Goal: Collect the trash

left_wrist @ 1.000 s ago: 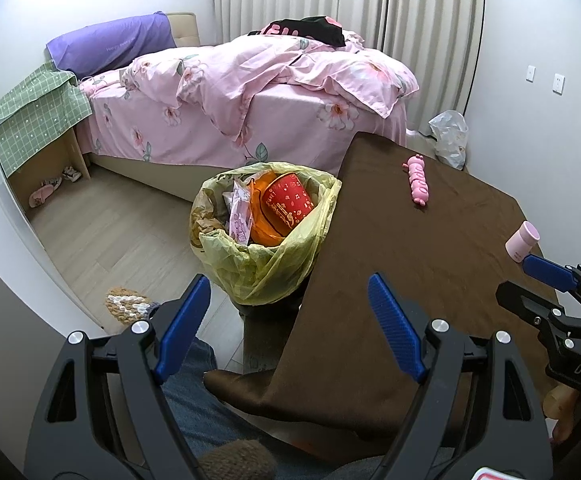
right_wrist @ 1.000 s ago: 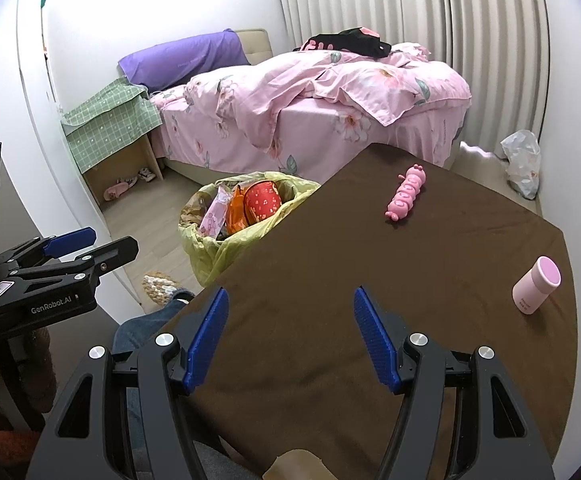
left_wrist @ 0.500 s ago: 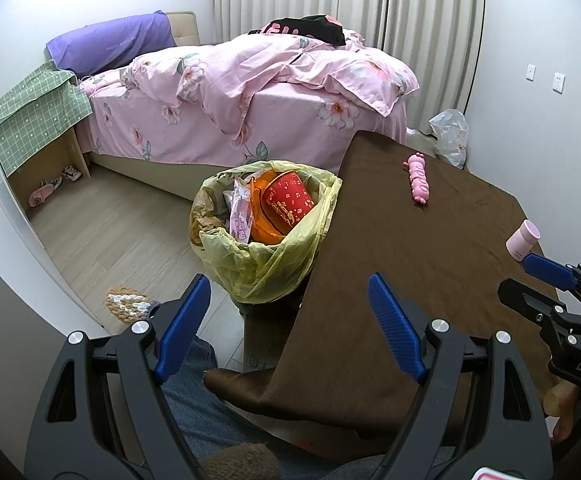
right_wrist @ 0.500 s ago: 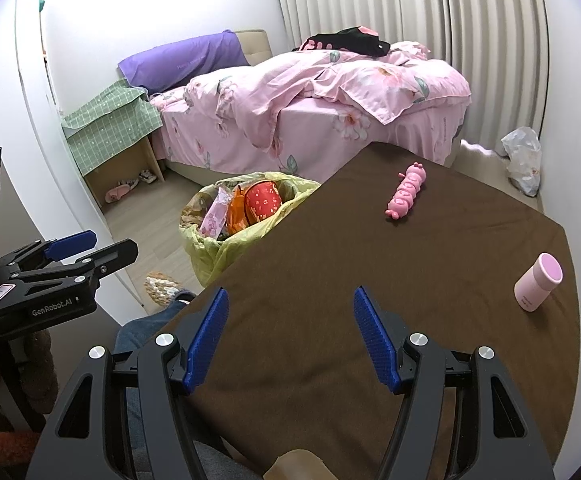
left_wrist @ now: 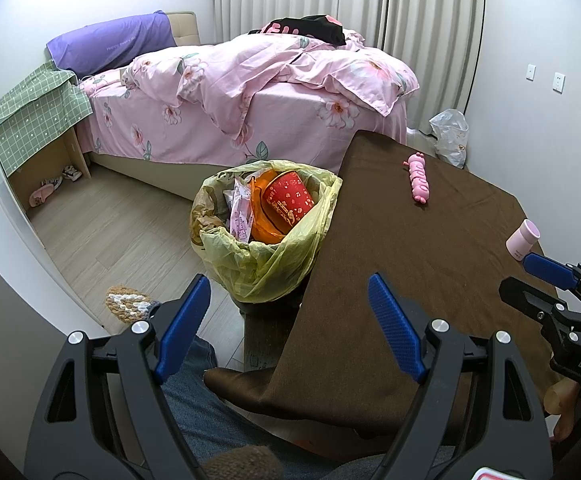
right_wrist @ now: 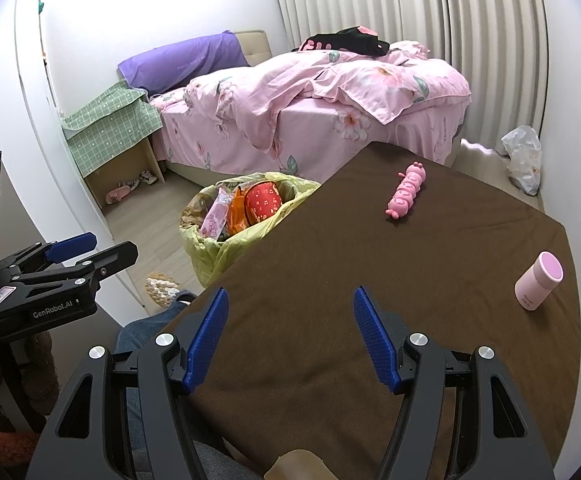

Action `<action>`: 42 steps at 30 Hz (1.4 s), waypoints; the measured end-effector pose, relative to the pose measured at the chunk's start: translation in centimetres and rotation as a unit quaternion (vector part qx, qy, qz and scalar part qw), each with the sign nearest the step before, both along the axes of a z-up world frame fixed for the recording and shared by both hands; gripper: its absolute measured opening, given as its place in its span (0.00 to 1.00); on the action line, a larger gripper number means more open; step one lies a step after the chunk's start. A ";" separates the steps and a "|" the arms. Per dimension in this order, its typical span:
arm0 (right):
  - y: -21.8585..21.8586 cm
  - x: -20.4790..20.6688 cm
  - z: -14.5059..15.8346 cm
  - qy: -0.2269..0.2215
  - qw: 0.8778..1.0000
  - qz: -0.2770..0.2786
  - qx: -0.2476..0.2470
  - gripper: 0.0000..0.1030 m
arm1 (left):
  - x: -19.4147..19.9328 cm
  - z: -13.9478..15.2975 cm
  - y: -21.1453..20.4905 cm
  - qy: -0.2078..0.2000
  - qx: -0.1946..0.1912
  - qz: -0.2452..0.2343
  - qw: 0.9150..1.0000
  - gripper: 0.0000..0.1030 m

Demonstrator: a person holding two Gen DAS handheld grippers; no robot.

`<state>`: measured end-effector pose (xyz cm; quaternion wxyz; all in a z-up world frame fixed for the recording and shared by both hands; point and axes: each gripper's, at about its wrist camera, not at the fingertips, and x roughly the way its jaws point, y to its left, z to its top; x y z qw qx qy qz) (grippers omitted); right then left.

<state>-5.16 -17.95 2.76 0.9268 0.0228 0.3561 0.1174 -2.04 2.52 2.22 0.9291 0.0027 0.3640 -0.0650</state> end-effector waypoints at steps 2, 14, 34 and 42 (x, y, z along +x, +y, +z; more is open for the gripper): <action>0.0 0.0 0.0 0.000 1.000 0.000 0.000 0.60 | 0.0 0.0 0.0 0.000 0.000 0.000 1.000 0.75; -0.1 0.0 0.0 0.001 1.000 0.001 0.002 0.60 | -0.1 -0.2 0.1 -0.001 0.000 -0.001 1.000 0.75; -0.1 -0.2 0.2 -0.001 1.000 -0.003 0.003 0.60 | -0.2 -0.2 0.3 -0.004 -0.005 -0.005 1.000 0.75; -0.2 -0.2 0.0 -0.001 1.000 -0.005 0.001 0.60 | 0.2 -0.3 -0.2 -0.001 -0.005 -0.003 1.000 0.75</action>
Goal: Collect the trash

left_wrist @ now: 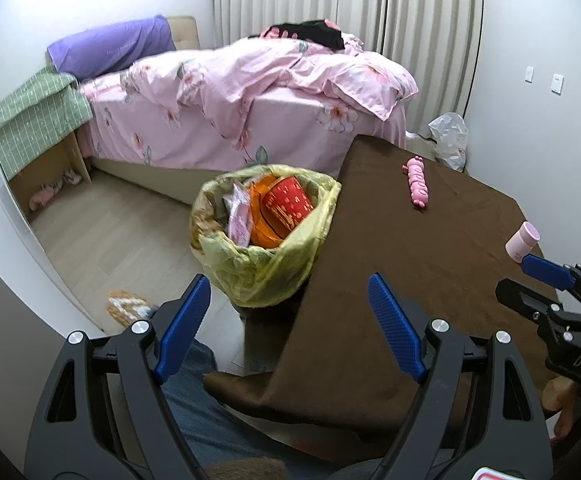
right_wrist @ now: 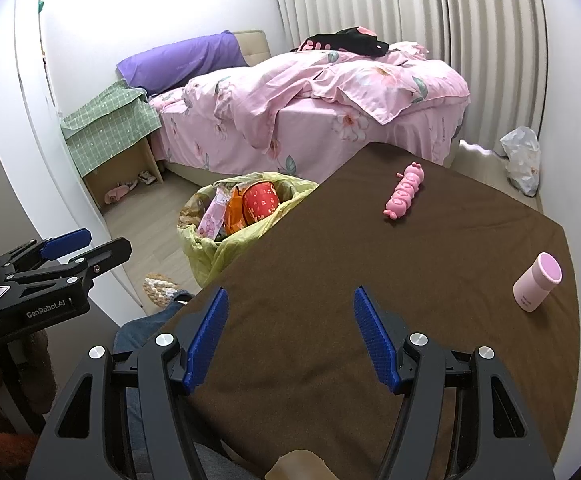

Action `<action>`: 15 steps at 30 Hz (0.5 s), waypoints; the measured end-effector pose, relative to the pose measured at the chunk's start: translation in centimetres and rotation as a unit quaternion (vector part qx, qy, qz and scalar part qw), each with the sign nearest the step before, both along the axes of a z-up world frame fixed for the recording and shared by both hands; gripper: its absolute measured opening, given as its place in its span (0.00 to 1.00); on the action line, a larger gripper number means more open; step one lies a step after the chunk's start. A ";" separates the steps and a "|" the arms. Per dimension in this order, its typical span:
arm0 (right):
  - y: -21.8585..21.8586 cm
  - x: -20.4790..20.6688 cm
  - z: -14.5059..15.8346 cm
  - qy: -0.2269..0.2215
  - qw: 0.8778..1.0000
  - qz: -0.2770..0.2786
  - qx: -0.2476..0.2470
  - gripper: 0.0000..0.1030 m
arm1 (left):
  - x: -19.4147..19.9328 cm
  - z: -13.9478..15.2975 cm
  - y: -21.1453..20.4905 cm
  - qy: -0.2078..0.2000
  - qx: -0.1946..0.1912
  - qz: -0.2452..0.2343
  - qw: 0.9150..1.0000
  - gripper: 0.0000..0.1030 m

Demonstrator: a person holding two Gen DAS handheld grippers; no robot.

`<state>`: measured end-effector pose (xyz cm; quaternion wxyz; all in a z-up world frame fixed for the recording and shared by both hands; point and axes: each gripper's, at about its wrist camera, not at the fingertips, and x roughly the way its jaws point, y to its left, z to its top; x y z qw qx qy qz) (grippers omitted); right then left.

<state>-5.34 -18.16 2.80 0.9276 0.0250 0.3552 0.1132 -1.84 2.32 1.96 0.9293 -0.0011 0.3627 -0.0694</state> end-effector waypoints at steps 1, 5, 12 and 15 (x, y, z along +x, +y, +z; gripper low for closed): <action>-0.2 0.1 -0.1 0.002 1.000 -0.002 0.000 0.60 | 0.5 -0.3 -0.2 0.009 -0.006 -0.002 1.000 0.75; -4.2 1.8 -2.0 0.016 0.999 -0.035 0.039 0.60 | 3.2 -2.2 -2.9 0.031 0.009 -0.029 0.999 0.75; -12.1 8.9 -9.3 0.060 0.991 -0.115 0.017 0.60 | 10.3 -7.1 -11.2 0.020 0.048 -0.051 0.997 0.80; -13.2 11.2 -10.6 0.047 0.991 -0.125 0.018 0.60 | 12.9 -9.4 -14.4 0.015 0.082 -0.056 0.995 0.80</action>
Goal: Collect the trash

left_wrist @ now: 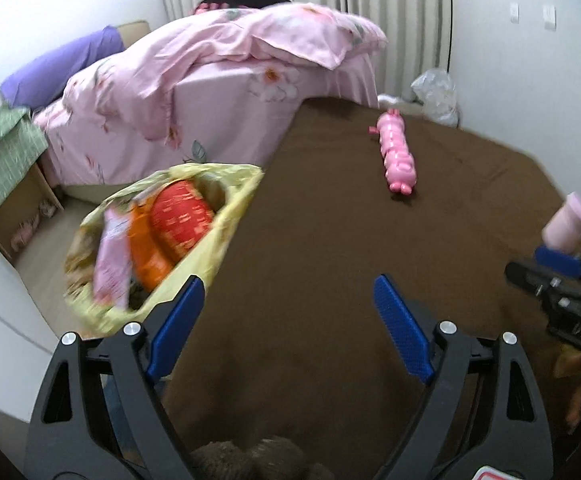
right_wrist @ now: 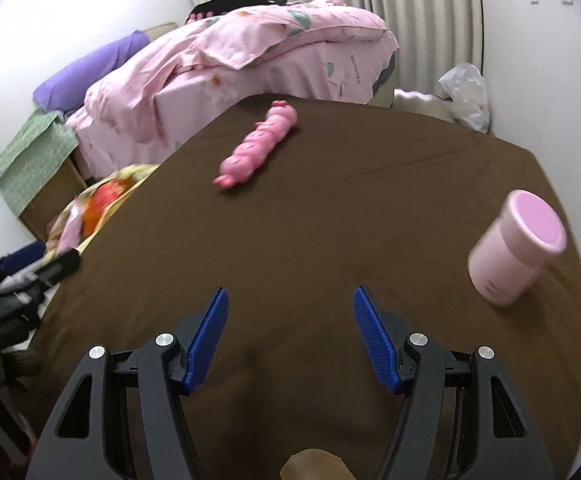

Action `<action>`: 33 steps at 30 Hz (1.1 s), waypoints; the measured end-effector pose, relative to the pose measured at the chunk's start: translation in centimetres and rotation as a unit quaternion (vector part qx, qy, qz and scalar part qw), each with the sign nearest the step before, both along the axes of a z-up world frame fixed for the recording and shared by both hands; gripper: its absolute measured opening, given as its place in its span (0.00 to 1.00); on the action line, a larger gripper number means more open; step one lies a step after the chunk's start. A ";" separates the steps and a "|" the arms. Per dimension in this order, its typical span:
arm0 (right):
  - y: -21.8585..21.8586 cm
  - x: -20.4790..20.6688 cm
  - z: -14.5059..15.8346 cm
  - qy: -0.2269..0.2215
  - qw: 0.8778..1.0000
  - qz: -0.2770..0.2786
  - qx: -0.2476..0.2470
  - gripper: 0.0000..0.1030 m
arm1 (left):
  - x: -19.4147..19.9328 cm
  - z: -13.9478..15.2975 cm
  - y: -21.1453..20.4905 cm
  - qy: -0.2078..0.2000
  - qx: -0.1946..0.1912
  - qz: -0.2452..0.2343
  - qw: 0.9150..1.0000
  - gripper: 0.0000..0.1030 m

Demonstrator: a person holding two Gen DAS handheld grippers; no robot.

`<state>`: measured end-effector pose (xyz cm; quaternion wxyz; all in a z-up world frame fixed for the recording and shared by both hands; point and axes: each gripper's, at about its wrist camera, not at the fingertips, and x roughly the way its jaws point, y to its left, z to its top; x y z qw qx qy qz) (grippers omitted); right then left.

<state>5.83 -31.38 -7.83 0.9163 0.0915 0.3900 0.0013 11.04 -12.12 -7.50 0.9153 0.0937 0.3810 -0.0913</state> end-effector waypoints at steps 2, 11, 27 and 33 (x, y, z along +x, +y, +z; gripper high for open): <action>-0.3 0.8 -0.7 0.000 1.000 -0.005 -0.002 0.60 | 1.5 -1.7 -1.3 0.045 0.005 -0.008 0.999 0.80; -0.2 2.3 -1.8 0.039 0.999 -0.006 -0.037 0.62 | 2.5 -2.6 -1.4 0.070 0.010 0.002 0.998 0.92; -0.1 2.3 -2.0 0.039 0.999 -0.006 -0.038 0.62 | 2.2 -2.6 -1.5 0.070 0.010 0.002 0.997 0.92; -0.2 2.4 -2.0 0.039 0.998 -0.006 -0.038 0.62 | 2.5 -2.6 -1.4 0.071 0.009 0.004 0.997 0.92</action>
